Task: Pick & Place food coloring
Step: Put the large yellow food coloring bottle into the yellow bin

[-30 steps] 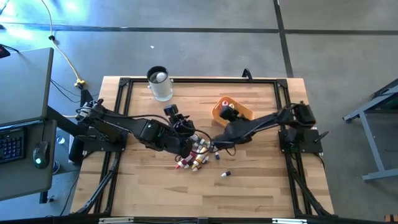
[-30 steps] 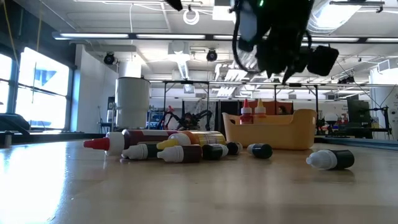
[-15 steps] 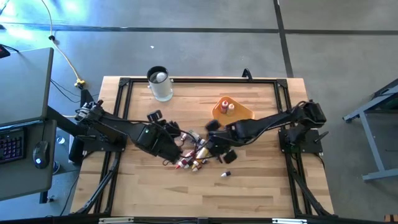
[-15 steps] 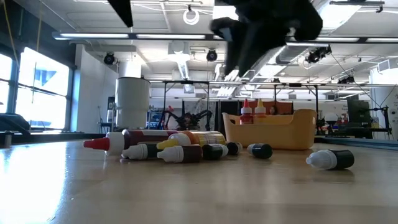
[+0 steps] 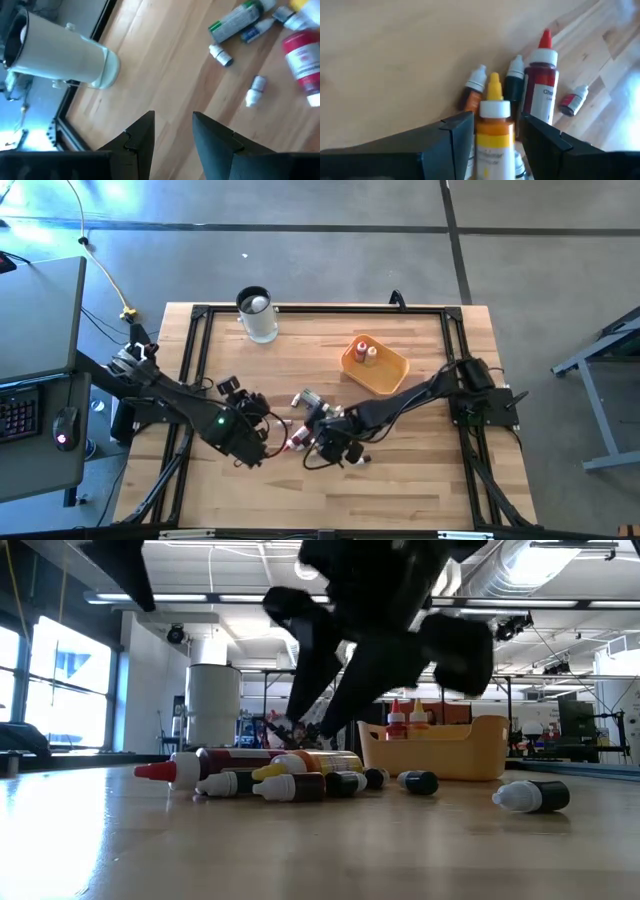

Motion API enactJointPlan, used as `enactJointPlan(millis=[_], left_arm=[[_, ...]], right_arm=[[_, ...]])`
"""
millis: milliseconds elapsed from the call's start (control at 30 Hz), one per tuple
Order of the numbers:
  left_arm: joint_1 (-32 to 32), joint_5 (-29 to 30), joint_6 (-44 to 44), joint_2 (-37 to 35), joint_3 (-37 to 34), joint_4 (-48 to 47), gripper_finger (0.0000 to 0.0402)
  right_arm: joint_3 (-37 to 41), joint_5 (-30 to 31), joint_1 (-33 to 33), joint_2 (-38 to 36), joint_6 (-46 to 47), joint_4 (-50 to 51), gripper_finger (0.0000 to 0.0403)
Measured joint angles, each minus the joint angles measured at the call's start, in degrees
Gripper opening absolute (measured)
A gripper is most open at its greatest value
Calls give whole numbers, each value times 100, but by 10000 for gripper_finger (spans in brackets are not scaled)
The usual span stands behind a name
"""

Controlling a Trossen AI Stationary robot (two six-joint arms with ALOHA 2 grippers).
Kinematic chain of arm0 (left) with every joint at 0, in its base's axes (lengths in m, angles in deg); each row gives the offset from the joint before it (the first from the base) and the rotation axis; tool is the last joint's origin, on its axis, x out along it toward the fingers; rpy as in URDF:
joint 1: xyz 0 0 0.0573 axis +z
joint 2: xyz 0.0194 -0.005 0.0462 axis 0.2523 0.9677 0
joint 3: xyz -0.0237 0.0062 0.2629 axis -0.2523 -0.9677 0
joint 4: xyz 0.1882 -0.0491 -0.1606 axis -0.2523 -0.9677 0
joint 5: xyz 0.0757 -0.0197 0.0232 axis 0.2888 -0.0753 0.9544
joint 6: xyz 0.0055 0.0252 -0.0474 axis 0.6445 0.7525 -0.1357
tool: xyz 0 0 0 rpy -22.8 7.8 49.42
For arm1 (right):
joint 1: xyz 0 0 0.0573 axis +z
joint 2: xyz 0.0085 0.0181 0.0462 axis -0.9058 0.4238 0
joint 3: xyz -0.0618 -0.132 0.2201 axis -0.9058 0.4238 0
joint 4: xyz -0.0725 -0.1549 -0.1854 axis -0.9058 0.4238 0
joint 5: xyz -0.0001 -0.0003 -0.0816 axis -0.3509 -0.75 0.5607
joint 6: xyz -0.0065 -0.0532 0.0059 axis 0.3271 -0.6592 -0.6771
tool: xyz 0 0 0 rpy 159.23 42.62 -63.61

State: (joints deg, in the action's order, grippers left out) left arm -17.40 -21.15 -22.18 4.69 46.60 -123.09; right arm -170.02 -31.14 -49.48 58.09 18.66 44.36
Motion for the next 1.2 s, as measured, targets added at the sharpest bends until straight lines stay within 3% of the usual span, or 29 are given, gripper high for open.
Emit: enactJointPlan(millis=[367,633,767,967,1200], left_arm=[[9,-51,-145,5,-190,213,129],[10,-108,-147,5,-190,244,129],[11,-107,-149,5,-190,304,129],[11,-108,-160,5,-190,330,129],[11,-97,-160,5,-190,329,129]], right_arm=[[-1,356,11,510,-509,-672,151],[-1,390,-175,510,239,-116,151],[-1,133,-285,510,624,-85,151],[-3,69,-346,504,656,196,150],[-3,325,-322,500,667,262,114]])
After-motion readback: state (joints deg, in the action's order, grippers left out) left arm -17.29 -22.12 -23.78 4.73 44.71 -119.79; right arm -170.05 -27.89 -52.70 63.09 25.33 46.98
